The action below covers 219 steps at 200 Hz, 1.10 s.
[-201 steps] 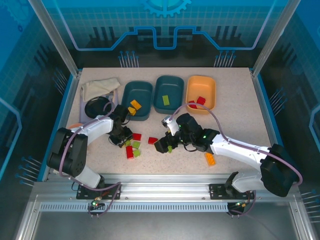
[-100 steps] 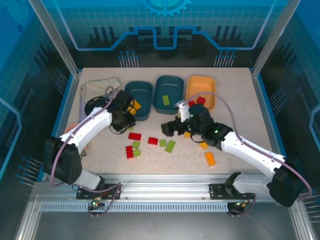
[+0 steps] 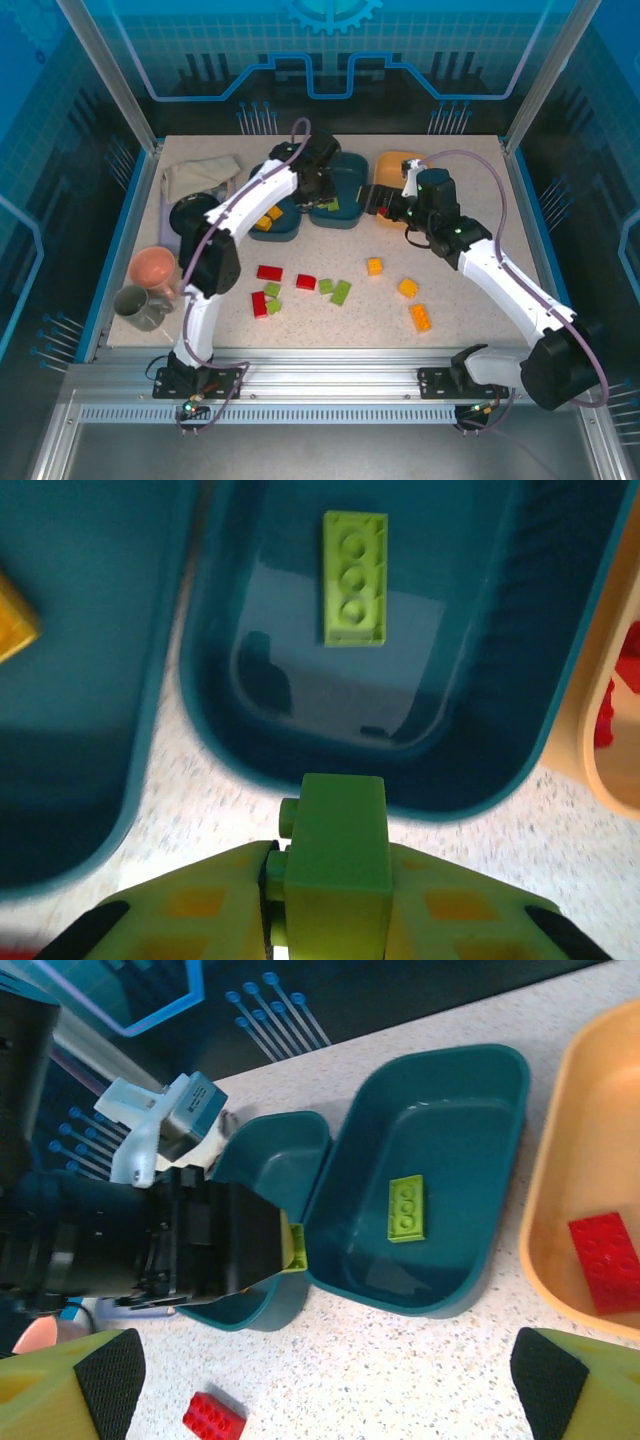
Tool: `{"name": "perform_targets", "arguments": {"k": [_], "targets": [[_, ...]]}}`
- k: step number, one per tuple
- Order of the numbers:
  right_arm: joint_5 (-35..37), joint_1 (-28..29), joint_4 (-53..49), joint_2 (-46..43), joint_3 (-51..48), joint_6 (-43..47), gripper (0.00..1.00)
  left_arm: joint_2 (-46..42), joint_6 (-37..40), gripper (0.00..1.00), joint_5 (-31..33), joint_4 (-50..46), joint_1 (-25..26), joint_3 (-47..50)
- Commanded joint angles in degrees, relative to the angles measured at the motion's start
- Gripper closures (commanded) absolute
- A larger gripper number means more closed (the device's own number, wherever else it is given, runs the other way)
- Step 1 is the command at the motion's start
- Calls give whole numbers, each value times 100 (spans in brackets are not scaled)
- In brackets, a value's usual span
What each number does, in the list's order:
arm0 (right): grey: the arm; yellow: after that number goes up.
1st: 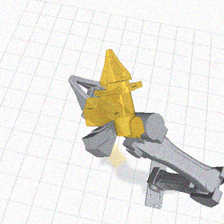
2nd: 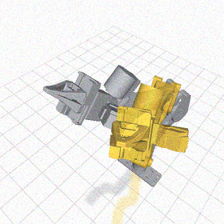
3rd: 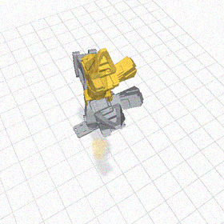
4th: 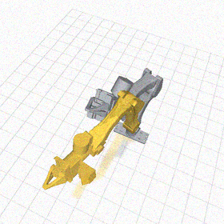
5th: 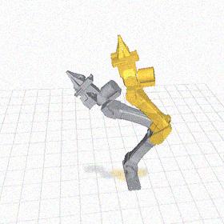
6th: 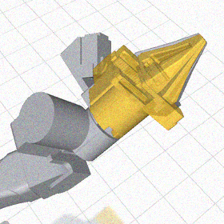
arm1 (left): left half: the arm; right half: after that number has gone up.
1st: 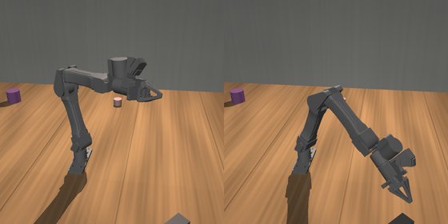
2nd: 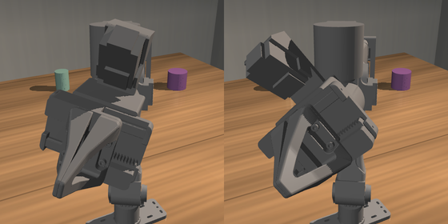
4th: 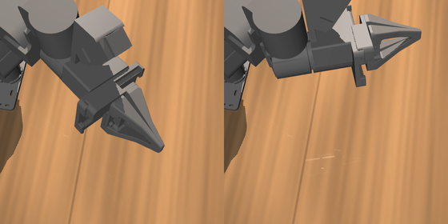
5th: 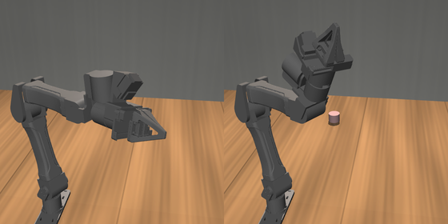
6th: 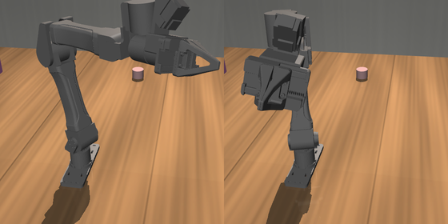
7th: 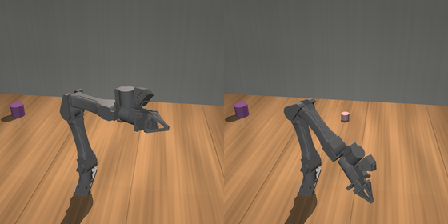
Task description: Sort the legos into containers by color
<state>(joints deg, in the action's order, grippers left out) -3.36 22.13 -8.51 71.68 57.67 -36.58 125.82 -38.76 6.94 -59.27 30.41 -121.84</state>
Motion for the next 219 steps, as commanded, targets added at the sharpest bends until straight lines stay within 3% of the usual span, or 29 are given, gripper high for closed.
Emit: {"name": "perform_targets", "arguments": {"k": [1, 27, 66, 155, 219], "targets": [[-149, -208, -60, 54, 118, -544, 3, 607, 369, 70, 432, -689, 68, -876], [-465, -422, 27, 147, 69, -748, 3, 1234, 445, 69, 613, -856, 62, -1578], [-979, -870, 184, 398, 27, -1156, 3, 1587, 525, 69, 837, -781, 69, -1737], [-1140, -885, 114, 645, 161, -1180, 3, 2184, 564, 64, 809, -821, 35, -2072], [-999, -813, -448, 290, 76, -739, 4, 1796, 422, 38, 631, -772, 39, -2344]]}}
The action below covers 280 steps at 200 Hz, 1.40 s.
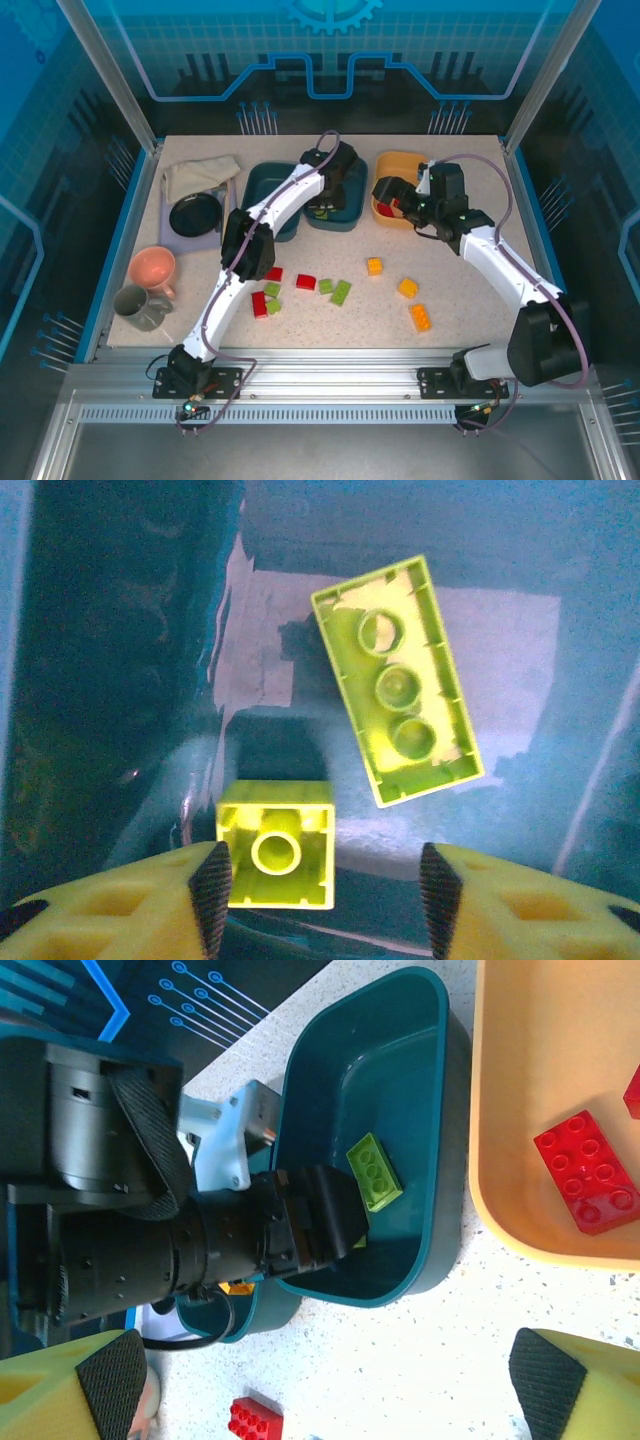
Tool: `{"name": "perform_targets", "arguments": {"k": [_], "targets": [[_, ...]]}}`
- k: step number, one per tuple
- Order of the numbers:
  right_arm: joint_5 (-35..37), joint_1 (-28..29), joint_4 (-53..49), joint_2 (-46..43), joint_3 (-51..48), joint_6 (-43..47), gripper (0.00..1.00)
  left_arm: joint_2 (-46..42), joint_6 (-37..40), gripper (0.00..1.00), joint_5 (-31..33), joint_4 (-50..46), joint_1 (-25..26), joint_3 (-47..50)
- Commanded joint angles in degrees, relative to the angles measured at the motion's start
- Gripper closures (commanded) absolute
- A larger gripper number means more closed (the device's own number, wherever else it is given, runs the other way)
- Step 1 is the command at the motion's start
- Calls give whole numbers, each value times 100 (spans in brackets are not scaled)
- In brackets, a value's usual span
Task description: Sort the legos into containers by color
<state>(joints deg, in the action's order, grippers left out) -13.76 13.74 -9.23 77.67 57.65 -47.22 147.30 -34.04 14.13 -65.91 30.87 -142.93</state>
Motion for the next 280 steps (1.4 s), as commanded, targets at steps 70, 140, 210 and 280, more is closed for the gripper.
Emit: {"name": "perform_targets", "arguments": {"k": [70, 140, 210, 280], "targets": [[729, 463, -1742, -1349, -86, 1669, 5, -2032, -1048, 32, -880, 368, 88, 696], [1458, 1209, -3773, -2653, -430, 1456, 8, -3446, -1953, 25, -2056, 1165, 843, 3584], [1763, 1858, -4370, -3146, -535, 811, 7, -2200, -2293, 21, -2096, 1297, 1654, 3280], [1739, 1860, -4393, -3520, -665, 919, 6, -1158, -2292, 28, -1706, 1113, 1747, 2381]]}}
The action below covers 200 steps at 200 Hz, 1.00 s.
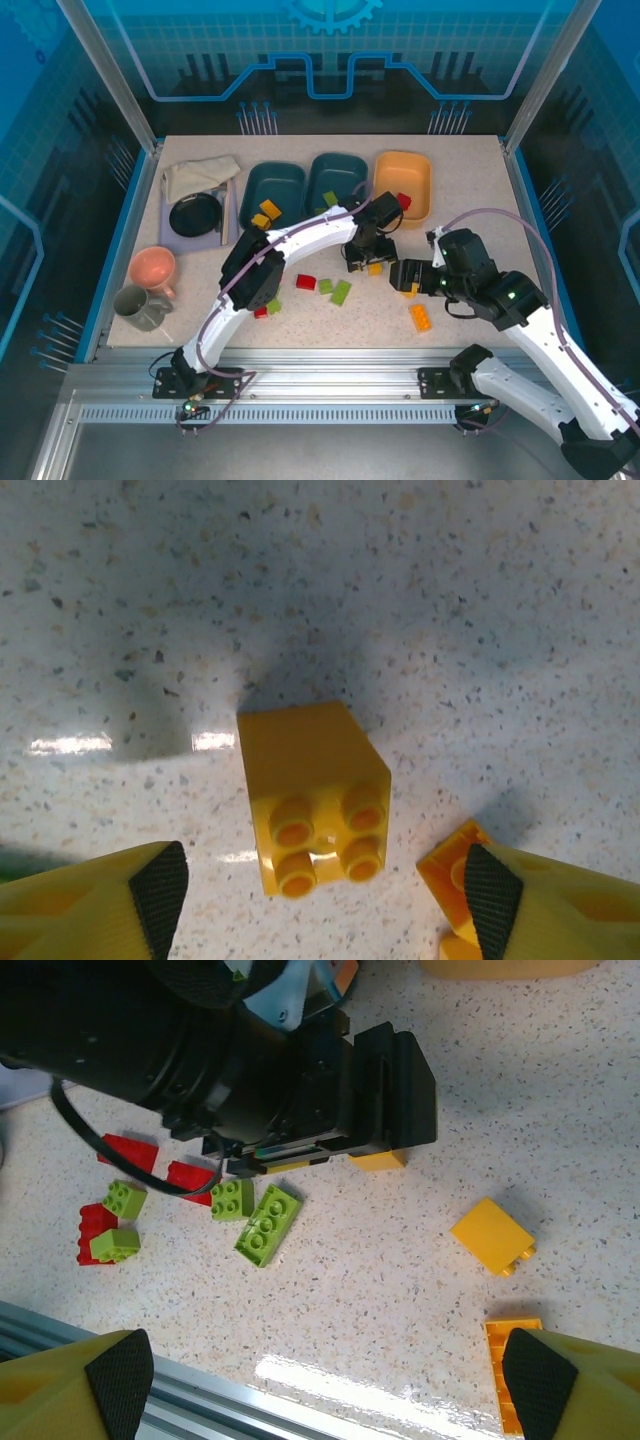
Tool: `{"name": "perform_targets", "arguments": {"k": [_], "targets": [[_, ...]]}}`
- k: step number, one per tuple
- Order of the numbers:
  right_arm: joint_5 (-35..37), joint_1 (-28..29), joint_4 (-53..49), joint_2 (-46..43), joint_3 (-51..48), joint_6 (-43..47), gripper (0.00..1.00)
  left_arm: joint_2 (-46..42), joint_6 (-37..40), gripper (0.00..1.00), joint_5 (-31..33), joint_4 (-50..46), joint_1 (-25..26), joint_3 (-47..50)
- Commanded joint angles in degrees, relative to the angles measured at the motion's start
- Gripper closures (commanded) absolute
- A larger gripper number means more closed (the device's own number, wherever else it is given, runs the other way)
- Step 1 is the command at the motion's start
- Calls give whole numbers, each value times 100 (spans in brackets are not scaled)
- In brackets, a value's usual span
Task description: Sort the legos into containers by color
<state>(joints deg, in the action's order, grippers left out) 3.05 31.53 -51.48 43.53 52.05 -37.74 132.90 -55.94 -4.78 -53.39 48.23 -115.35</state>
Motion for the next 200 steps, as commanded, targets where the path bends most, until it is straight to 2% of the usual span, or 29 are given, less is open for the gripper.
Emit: {"name": "perform_targets", "arguments": {"k": [1, 50, 72, 90, 144, 173, 200], "targets": [[57, 81, -173, -107, -106, -31, 6, 299, -101, 29, 190, -160, 11, -402], [80, 72, -149, -166, -134, -74, 6, 587, -18, 49, 320, -466, 38, -639], [108, 71, -96, -169, -132, -144, 7, 532, 70, 63, 433, -557, 42, -642], [65, 70, -21, -136, -276, -151, 6, 358, 141, 71, 536, -602, 38, -566], [-396, 156, 770, -165, -252, 503, 7, -1071, 255, 72, 1004, -630, -216, 222], [-489, 511, 1407, 245, -198, 848, 7, -1855, 421, 71, 1095, -593, -779, 797], [-491, 973, 2057, 969, 185, 1053, 7, -2190, 664, 71, 1165, -641, -1538, 1035]]}}
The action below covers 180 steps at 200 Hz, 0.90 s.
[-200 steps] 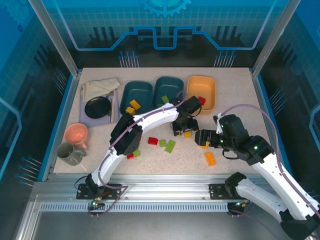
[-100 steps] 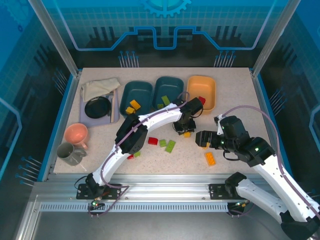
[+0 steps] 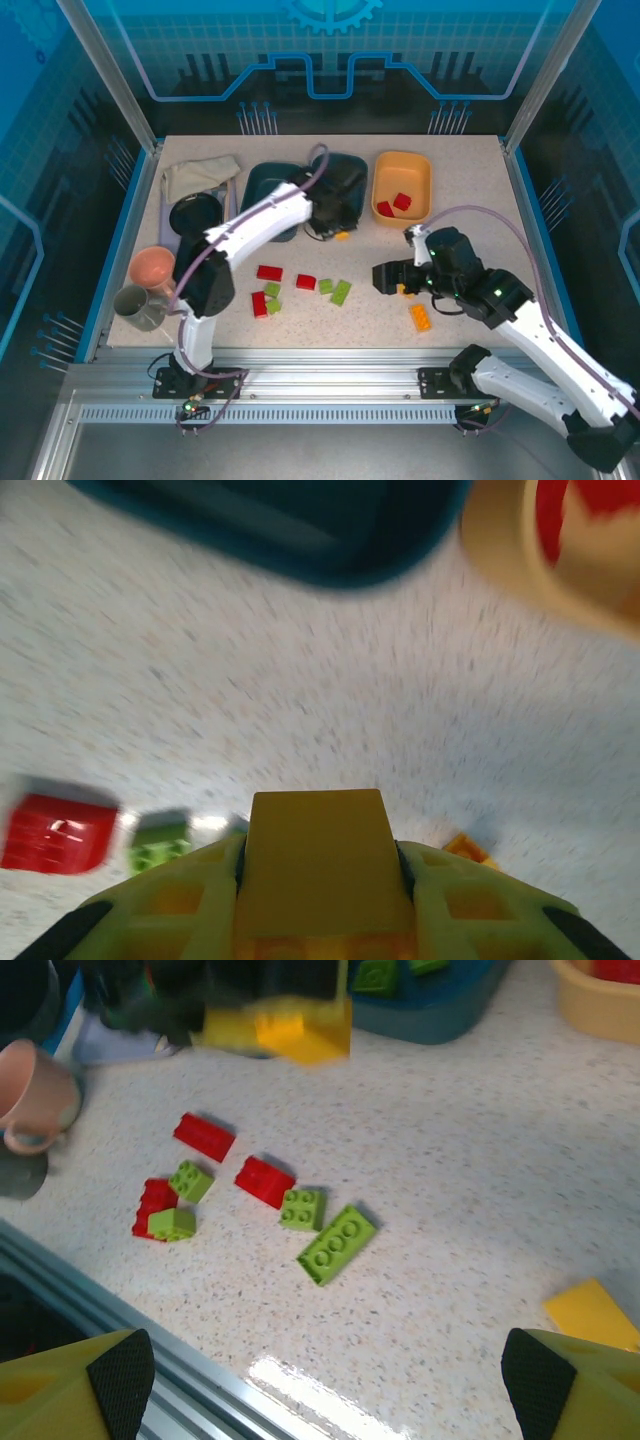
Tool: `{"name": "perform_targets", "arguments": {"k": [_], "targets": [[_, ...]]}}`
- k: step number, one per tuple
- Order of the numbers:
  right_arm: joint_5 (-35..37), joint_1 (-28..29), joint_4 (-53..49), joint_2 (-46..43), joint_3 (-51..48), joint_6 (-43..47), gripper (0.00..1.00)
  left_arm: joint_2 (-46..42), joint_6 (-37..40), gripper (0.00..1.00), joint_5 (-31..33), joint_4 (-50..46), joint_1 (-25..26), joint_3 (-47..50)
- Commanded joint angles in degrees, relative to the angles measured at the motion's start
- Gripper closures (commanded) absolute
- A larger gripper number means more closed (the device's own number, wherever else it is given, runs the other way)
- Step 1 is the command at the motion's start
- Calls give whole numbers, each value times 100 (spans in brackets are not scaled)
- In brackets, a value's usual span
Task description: Sort the legos into containers by color
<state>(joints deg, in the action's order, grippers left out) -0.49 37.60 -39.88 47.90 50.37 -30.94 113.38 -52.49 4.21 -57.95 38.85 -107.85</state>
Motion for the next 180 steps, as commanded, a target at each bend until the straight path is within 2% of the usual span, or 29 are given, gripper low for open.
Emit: {"name": "perform_targets", "arguments": {"k": [1, 37, 72, 118, 155, 180], "targets": [[-136, 376, 922, 560, 370, 376, 7, -247, 327, 71, 266, -183, -630, 293], [-295, 497, 1371, 1682, 971, 499, 7, -194, 622, 70, 322, -218, -1458, 316], [-731, 282, 1542, 2445, 1405, 479, 6, 332, 959, 69, 160, -183, -1916, 146], [-1141, -146, 1420, 3170, 1944, 204, 6, 1193, 1162, 68, 146, -416, -2028, -372], [-1243, -253, 1415, 3289, 2021, 167, 6, 1451, 1136, 66, 176, -357, -2057, -354], [-1226, -262, 1344, 3292, 1961, 158, 6, 1507, 1123, 58, 141, -352, -2057, -322]]}}
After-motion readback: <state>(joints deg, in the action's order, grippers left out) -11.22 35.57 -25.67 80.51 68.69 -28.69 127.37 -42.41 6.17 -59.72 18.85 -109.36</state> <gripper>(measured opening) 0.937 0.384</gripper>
